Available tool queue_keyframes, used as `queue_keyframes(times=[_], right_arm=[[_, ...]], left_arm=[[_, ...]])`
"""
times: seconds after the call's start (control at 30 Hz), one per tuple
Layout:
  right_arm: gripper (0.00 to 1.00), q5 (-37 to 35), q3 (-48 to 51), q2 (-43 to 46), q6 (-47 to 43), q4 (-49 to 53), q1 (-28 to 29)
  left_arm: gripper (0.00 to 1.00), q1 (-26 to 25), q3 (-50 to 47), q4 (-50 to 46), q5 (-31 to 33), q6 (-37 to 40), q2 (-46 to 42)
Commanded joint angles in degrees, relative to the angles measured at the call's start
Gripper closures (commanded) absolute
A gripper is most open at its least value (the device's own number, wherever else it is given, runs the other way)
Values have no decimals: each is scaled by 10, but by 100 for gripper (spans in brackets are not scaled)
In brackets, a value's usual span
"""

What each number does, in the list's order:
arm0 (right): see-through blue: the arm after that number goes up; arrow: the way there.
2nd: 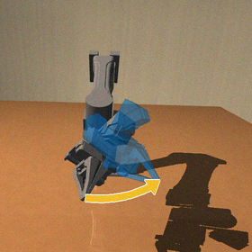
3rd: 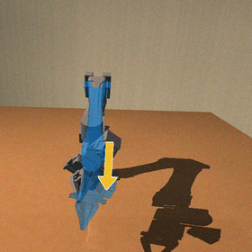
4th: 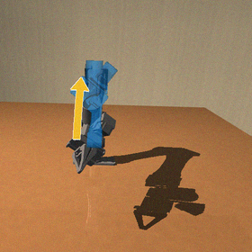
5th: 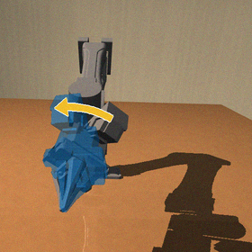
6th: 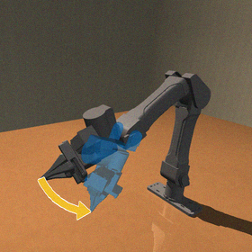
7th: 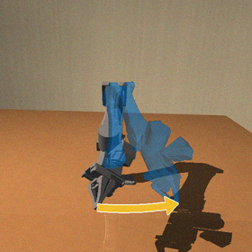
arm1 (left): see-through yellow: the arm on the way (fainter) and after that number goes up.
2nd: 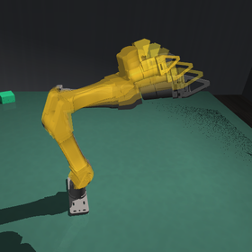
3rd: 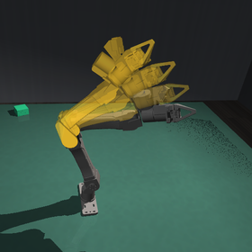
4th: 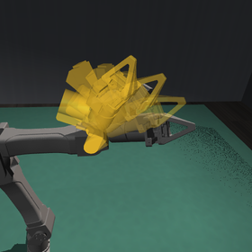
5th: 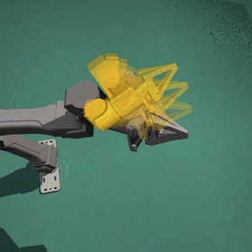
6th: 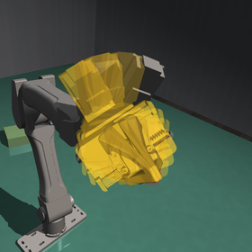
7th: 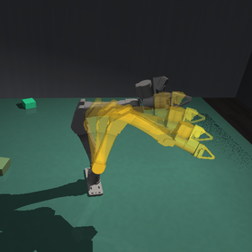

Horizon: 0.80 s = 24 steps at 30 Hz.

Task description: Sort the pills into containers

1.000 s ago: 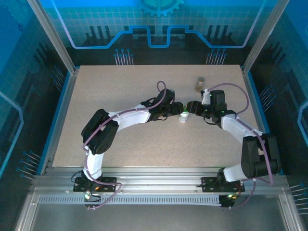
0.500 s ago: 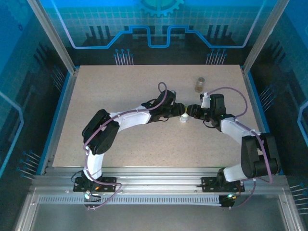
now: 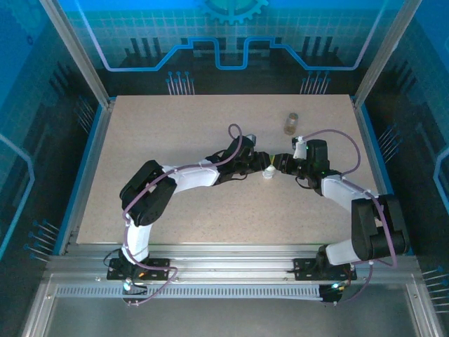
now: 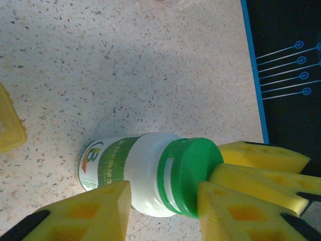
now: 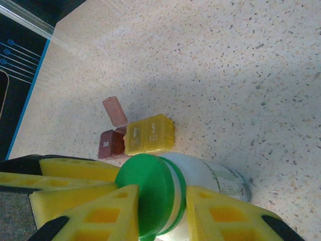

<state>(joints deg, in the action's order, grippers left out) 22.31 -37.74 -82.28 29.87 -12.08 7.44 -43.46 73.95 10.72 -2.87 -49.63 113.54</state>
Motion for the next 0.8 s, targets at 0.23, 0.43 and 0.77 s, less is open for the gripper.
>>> queue_keyframes(times=[0.23,0.43,0.77], right_arm=[[72,-108,62,-24,16,72,26],[68,-126,85,4,40,70,37],[68,-145,144,-25,119,-69,79]], left_arm=[[68,-14,-57,-33,-5,-21,55],[69,-14,-49,-46,4,-14,63],[69,-13,-42,-60,21,3,76]])
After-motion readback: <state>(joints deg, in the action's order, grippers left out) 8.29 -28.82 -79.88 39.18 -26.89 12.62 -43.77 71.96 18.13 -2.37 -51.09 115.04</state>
